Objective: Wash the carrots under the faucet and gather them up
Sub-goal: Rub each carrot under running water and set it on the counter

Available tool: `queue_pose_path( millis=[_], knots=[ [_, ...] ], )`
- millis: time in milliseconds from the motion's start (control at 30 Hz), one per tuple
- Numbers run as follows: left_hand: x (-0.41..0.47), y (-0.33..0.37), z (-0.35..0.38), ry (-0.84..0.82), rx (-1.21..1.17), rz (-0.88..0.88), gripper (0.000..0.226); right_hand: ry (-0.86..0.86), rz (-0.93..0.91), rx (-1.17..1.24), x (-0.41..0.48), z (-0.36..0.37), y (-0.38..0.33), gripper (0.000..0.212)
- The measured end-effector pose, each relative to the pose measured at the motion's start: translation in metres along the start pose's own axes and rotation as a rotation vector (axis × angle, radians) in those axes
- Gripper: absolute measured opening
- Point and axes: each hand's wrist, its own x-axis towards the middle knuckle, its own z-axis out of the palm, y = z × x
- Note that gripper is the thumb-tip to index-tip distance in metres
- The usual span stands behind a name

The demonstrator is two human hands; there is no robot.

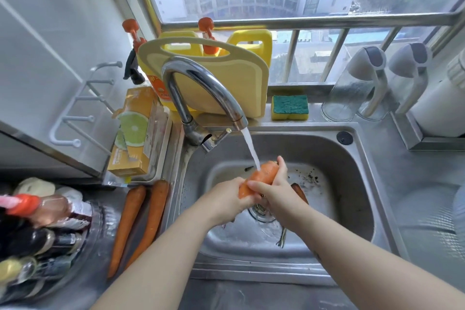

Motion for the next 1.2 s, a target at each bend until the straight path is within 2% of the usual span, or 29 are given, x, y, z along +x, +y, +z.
queue_pose_path(
  millis=[33,100,167,267,367,433,533,633,667,700,767,867,967,1033,1133,1200],
  knots=[
    [-0.001,0.002,0.003,0.020,0.082,0.014,0.038,0.029,-0.017,-0.038,0.000,0.002,-0.002,0.099],
    [-0.003,0.009,0.014,0.100,0.241,0.038,0.043,0.188,-0.083,-0.150,0.003,0.008,-0.007,0.086],
    [-0.005,0.015,0.025,0.175,0.293,0.046,0.040,0.336,-0.118,-0.183,0.008,0.012,-0.011,0.065],
    [-0.008,0.017,0.026,0.214,0.337,0.065,0.034,0.416,-0.084,-0.151,0.013,0.014,-0.008,0.047],
    [-0.014,0.014,0.023,0.206,0.349,0.110,0.033,0.474,-0.008,-0.135,0.016,0.014,-0.002,0.040],
    [-0.017,0.011,0.023,0.221,0.360,0.138,0.038,0.498,0.103,-0.110,0.015,0.013,-0.005,0.047],
    [-0.018,0.004,0.021,0.235,0.393,0.125,0.044,0.469,0.267,0.011,0.009,0.008,-0.015,0.050],
    [-0.014,-0.003,0.016,0.259,0.474,0.140,0.046,0.368,0.221,0.277,0.006,0.003,-0.016,0.036],
    [-0.013,-0.005,0.015,0.268,0.505,0.151,0.045,0.306,0.175,0.299,0.007,0.004,-0.015,0.028],
    [-0.012,-0.005,0.016,0.281,0.517,0.156,0.043,0.258,0.125,0.260,0.008,0.004,-0.013,0.019],
    [-0.012,-0.002,0.021,0.308,0.499,0.149,0.042,0.245,0.011,0.119,0.012,0.006,-0.007,0.029],
    [-0.012,0.001,0.028,0.327,0.441,0.107,0.035,0.385,-0.116,-0.079,0.014,0.016,-0.005,0.028],
    [-0.013,0.005,0.033,0.348,0.414,0.092,0.035,0.469,-0.104,-0.046,0.017,0.019,-0.008,0.016],
    [-0.014,0.010,0.034,0.360,0.405,0.124,0.042,0.475,-0.058,0.025,0.020,0.017,-0.013,0.022],
    [-0.010,0.009,0.029,0.327,0.230,0.108,0.049,0.384,-0.022,-0.039,0.023,0.014,-0.018,0.028],
    [-0.007,0.002,0.022,0.320,0.137,0.071,0.045,0.200,0.004,0.082,0.018,0.011,-0.019,0.020]
  ],
)
